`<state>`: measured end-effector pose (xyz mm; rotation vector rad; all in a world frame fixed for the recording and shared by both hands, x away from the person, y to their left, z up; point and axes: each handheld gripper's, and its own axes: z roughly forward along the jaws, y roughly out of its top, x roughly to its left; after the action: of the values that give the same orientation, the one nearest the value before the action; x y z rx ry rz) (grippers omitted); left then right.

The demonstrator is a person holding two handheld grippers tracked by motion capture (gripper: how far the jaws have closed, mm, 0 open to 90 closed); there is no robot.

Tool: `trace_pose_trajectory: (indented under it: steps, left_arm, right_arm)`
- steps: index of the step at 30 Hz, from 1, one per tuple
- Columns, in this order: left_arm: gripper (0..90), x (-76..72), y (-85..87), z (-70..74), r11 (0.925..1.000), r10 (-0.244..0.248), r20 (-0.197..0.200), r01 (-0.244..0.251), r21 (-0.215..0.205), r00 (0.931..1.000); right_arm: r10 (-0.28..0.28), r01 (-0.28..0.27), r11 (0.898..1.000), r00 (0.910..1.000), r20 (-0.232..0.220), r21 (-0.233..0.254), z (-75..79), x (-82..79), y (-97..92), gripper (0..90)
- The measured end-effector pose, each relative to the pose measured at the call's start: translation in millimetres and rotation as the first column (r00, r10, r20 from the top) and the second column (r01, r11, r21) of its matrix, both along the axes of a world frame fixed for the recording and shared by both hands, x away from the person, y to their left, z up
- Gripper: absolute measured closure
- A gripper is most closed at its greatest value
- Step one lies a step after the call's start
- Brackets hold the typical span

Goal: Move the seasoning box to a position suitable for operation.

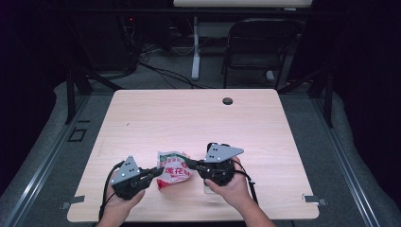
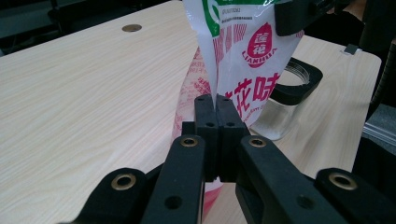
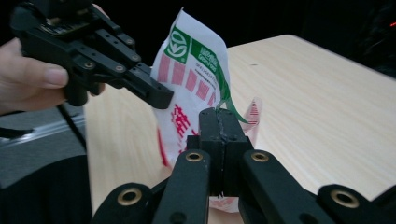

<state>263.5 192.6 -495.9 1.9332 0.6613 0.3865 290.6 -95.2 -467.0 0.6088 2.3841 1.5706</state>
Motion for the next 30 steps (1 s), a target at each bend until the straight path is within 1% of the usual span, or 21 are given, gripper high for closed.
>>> trace_pose_trajectory:
  steps: [1,2,4,5,6,8,9,11,21,22,23,24,25,28,29,30]
  left_arm:
    - [90.0,-0.2,0.3,0.0,1.0,0.0,0.001,-0.001,0.005,1.0]
    - [90.0,-0.3,0.1,-0.1,1.0,-0.001,0.002,0.001,0.001,1.0]
    - [90.0,-0.3,-0.1,-0.1,1.0,-0.004,0.002,0.004,0.002,1.0]
    - [90.0,-0.7,-0.7,0.0,1.0,-0.004,0.002,0.004,0.005,1.0]
    - [90.0,-0.8,-1.2,-0.3,1.0,-0.008,0.005,0.008,0.005,1.0]
    - [90.0,-1.2,-2.0,-0.3,0.9999,-0.012,0.004,0.012,0.008,0.9999]
    - [90.0,-1.5,-2.9,-0.6,0.9998,-0.018,0.003,0.018,0.007,0.9998]
    - [90.0,-2.2,-3.8,-0.7,0.9997,-0.023,0.008,0.023,0.011,0.9997]
    - [90.0,-3.0,-4.7,-1.7,0.9993,-0.037,0.0,0.037,0.005,0.9993]
    - [90.0,-3.1,-4.6,-1.8,0.9992,-0.039,0.0,0.039,0.007,0.9992]
    - [90.0,-3.2,-4.6,-2.2,0.999,-0.045,-0.001,0.045,0.002,0.999]
    - [90.0,-3.5,-4.7,-2.4,0.999,-0.044,-0.005,0.044,0.002,0.999]
    - [89.6,-3.5,-4.8,-2.8,0.9989,-0.046,-0.005,0.046,-0.005,0.9989]
    - [87.7,-3.6,-4.7,-3.1,0.9989,-0.046,-0.005,0.046,-0.009,0.9989]
    - [86.1,-3.4,-5.0,-4.1,0.999,-0.039,-0.002,0.039,-0.022,0.9992]
    - [83.2,-4.0,-5.2,-4.0,0.9995,-0.027,0.001,0.027,-0.018,0.9996]
  right_arm:
    - [0.002,-0.002,1.0,0.9999,-0.01,0.0,-1.1,1.6,-0.9,90.0]
    - [0.004,-0.004,1.0,0.9998,-0.019,0.004,-1.6,2.6,-1.0,86.0]
    - [0.016,-0.015,1.0,0.9992,-0.038,0.004,-4.1,3.7,0.2,84.3]
    - [0.016,-0.015,1.0,0.9992,-0.038,0.004,-4.1,3.7,0.2,84.3]
    - [0.021,-0.022,1.0,0.9989,-0.043,-0.018,-7.0,3.7,2.0,84.0]
    - [0.026,-0.027,0.999,0.9985,-0.048,-0.021,-8.8,3.9,3.2,83.6]
    - [0.037,-0.039,0.999,0.9977,-0.056,-0.037,-11.1,4.3,5.5,83.1]
    - [0.045,-0.047,0.998,0.9972,-0.059,-0.039,-13.0,4.7,7.8,82.4]
    - [0.053,-0.057,0.997,0.9957,-0.075,-0.051,-17.4,6.3,12.1,84.7]
    - [0.054,-0.058,0.997,0.9955,-0.078,-0.052,-17.7,6.3,12.4,85.4]
    - [0.054,-0.059,0.997,0.9952,-0.081,-0.053,-18.1,6.4,12.2,90.0]
    - [0.053,-0.057,0.997,0.9953,-0.081,-0.053,-18.5,6.4,11.7,90.0]
    - [0.057,-0.062,0.997,0.9946,-0.086,-0.052,-18.8,6.8,11.2,90.0]
    - [0.061,-0.066,0.996,0.994,-0.09,-0.052,-19.2,6.7,10.3,90.0]
    - [0.06,-0.065,0.997,0.9941,-0.09,-0.049,-19.6,6.7,9.8,90.0]
    - [0.059,-0.064,0.997,0.9941,-0.09,-0.048,-19.6,6.7,9.6,90.0]
